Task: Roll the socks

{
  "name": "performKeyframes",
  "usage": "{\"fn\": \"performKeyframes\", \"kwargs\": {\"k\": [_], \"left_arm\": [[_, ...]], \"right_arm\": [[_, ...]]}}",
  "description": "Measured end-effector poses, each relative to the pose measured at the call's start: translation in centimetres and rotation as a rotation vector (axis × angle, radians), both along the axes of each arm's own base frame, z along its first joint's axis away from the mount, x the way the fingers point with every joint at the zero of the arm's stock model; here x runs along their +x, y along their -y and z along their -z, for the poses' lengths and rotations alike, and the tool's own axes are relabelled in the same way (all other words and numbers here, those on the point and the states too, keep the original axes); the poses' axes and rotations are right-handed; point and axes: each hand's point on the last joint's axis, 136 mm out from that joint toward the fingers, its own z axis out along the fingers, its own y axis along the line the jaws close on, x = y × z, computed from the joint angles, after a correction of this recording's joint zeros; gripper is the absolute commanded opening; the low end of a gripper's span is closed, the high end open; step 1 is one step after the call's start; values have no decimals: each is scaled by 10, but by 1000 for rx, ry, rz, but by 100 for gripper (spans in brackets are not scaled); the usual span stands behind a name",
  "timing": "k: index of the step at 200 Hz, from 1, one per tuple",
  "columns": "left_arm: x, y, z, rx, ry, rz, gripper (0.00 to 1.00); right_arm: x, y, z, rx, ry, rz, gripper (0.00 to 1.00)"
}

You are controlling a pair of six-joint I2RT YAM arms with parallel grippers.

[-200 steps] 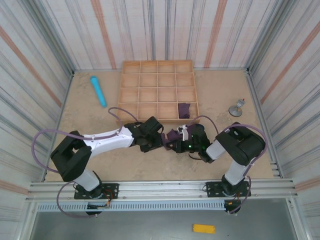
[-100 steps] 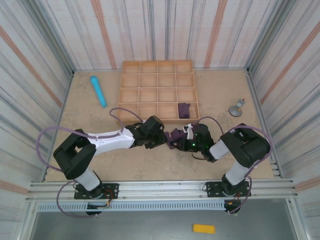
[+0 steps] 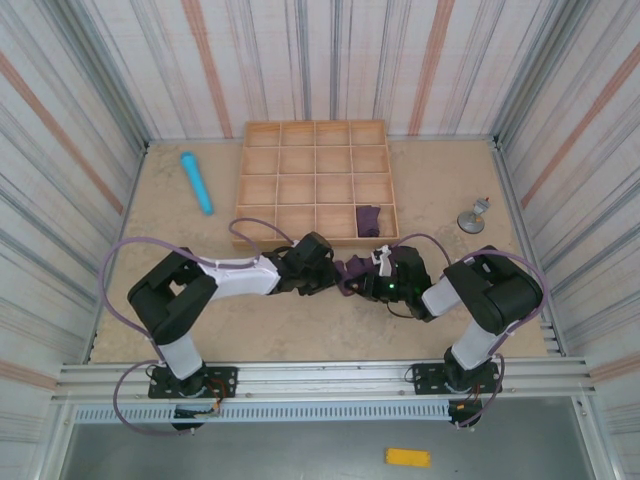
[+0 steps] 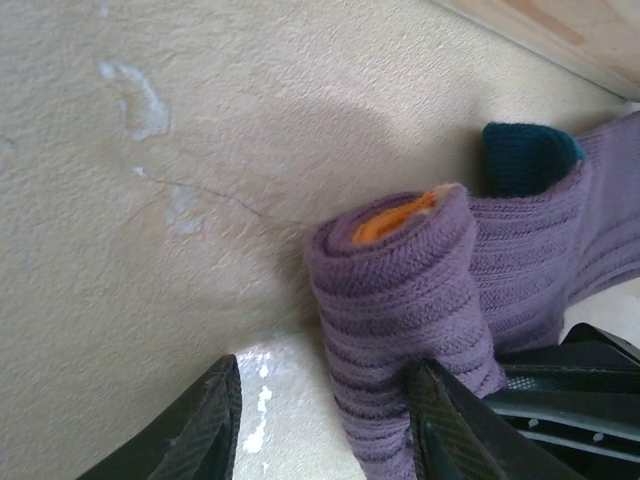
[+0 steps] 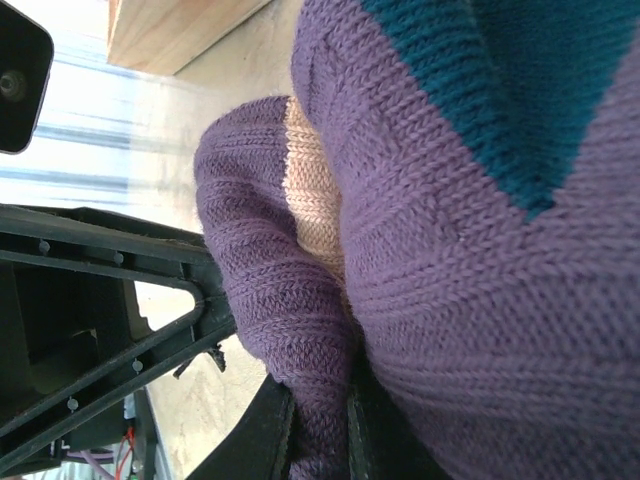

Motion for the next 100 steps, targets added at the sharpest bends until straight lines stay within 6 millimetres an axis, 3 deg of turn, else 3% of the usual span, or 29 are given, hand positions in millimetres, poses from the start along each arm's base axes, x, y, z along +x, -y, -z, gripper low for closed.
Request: {"fn": "performKeyframes", "kwargs": {"k": [65,100], "left_arm": [[12,17,1,-27,14,5,41],[16,25,3,-46,14,10,21]], "right_arm": [[5,5,0,7,-14,29,0],[6,6,0,18,-7,30,0]]}}
